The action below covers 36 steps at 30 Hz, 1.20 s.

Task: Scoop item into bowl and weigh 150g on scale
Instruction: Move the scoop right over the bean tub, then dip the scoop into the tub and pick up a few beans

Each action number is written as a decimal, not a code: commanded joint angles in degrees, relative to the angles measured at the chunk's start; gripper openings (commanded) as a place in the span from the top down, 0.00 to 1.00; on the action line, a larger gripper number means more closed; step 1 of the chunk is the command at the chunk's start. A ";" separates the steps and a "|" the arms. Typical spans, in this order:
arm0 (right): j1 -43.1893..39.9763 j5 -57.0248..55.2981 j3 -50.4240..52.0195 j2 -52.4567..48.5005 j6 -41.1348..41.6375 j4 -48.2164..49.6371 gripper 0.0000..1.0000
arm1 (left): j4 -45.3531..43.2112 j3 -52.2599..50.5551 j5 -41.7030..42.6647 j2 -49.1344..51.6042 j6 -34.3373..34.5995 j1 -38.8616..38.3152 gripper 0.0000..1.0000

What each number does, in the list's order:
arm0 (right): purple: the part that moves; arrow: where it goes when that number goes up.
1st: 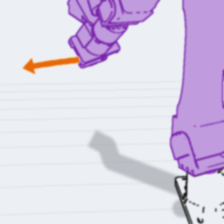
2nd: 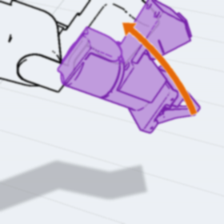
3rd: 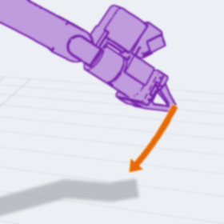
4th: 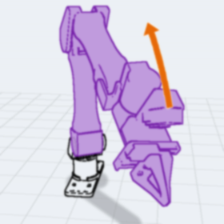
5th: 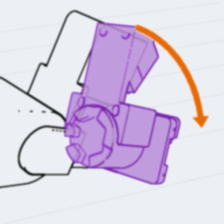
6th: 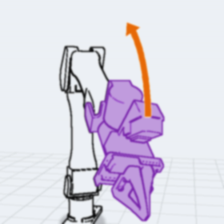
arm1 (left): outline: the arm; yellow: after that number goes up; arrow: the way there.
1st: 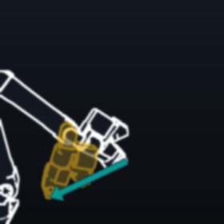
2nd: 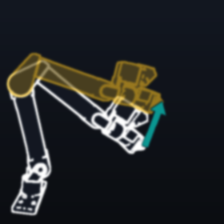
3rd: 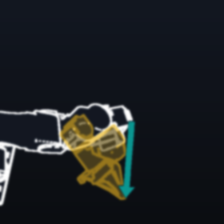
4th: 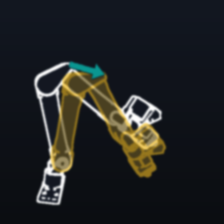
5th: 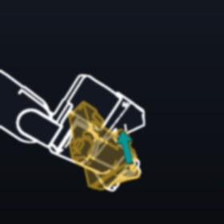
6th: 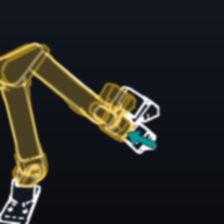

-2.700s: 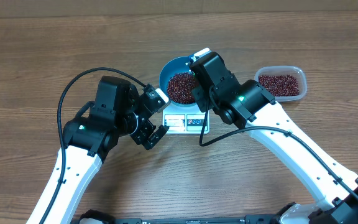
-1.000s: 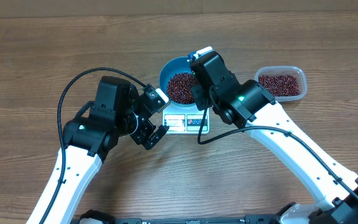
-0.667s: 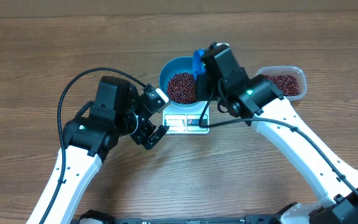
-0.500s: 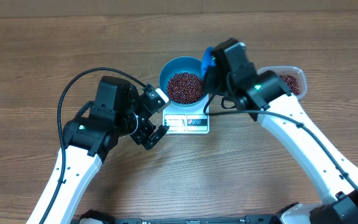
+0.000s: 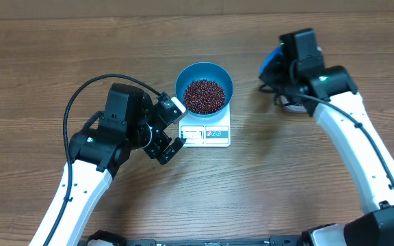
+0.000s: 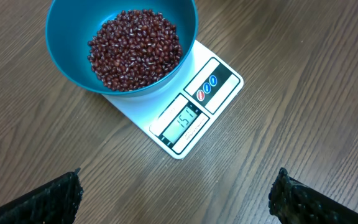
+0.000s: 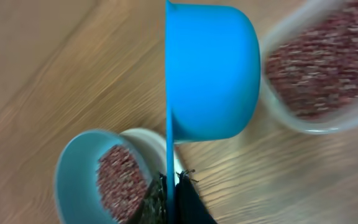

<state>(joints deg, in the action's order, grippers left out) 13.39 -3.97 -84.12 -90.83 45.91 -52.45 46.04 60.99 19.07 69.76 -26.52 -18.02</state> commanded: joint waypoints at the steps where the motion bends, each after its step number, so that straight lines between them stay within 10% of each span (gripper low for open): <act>1: -3.89 0.24 -1.75 0.15 0.52 -1.90 0.96 | 0.04 -0.52 -0.04 -0.11 0.83 -0.37 0.00; 20: -6.38 -10.10 -1.75 0.15 -5.99 -8.87 0.96 | 0.04 -0.52 -0.04 -0.11 0.83 -0.37 0.00; 36: -6.25 -24.02 -1.75 0.15 -26.77 -16.90 0.96 | 0.04 -0.52 -0.04 -0.11 0.83 -0.37 0.00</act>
<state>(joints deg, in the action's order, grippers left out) 6.96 -20.91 -84.12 -90.83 21.56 -68.97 46.04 60.99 19.07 69.76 -26.52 -18.02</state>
